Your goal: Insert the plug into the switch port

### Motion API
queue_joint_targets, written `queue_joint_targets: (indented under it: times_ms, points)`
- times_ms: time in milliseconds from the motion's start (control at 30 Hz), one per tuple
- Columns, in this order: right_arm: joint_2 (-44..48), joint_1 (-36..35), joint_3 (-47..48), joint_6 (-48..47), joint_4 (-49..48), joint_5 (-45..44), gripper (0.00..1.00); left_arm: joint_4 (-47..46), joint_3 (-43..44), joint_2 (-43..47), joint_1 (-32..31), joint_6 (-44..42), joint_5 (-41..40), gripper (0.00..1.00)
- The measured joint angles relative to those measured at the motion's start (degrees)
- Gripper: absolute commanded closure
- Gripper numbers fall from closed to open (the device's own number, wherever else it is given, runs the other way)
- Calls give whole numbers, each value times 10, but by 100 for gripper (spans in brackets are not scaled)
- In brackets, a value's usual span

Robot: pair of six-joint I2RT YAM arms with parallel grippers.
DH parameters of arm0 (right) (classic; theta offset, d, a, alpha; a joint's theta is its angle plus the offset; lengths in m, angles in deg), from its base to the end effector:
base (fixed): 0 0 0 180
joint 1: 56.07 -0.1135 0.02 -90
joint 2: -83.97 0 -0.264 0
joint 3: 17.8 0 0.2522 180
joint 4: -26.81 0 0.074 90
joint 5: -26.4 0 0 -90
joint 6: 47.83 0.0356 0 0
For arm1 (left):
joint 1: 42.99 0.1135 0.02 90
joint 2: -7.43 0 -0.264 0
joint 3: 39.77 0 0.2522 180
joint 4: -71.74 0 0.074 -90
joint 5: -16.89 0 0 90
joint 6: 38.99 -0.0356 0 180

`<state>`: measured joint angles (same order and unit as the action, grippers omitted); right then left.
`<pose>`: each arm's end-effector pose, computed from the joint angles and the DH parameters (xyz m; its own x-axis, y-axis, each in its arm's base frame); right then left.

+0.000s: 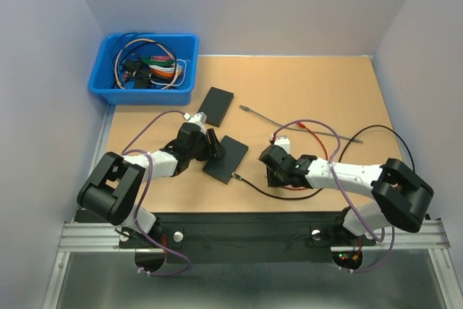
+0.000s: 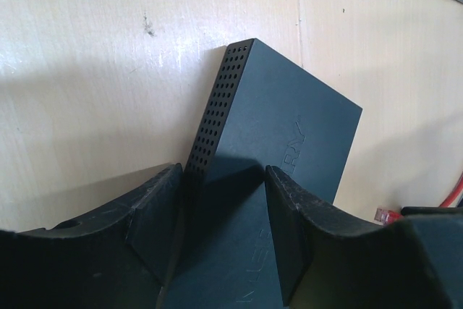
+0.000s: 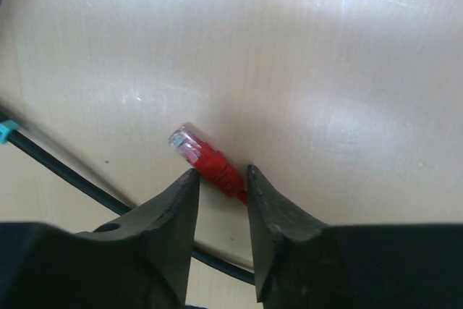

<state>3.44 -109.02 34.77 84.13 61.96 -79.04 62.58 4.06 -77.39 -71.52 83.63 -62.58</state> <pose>0.1572 0.1925 0.1591 -0.8655 -0.0768 -0.4951 -0.1588 0.9793 0.1258 0.2421 -0.1390 0.1535 -0.7169 -0.2135 -0.6636 0.2606 0.8009 -0.5392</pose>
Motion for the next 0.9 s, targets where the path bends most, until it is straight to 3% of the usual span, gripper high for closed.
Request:
queue_joint_targets:
  times_ms: [233, 400, 900]
  points:
    - [-41, 0, 28, -16, -35, -5, 82, 0, -1, 1, 0, 0, 0, 39]
    - [-61, 0, 34, -48, -87, 7, 99, 0, -1, 1, 0, 0, 0, 39]
    - [-78, 0, 16, -151, -211, 84, 100, -8, 0, -5, 0, 4, 0, 43]
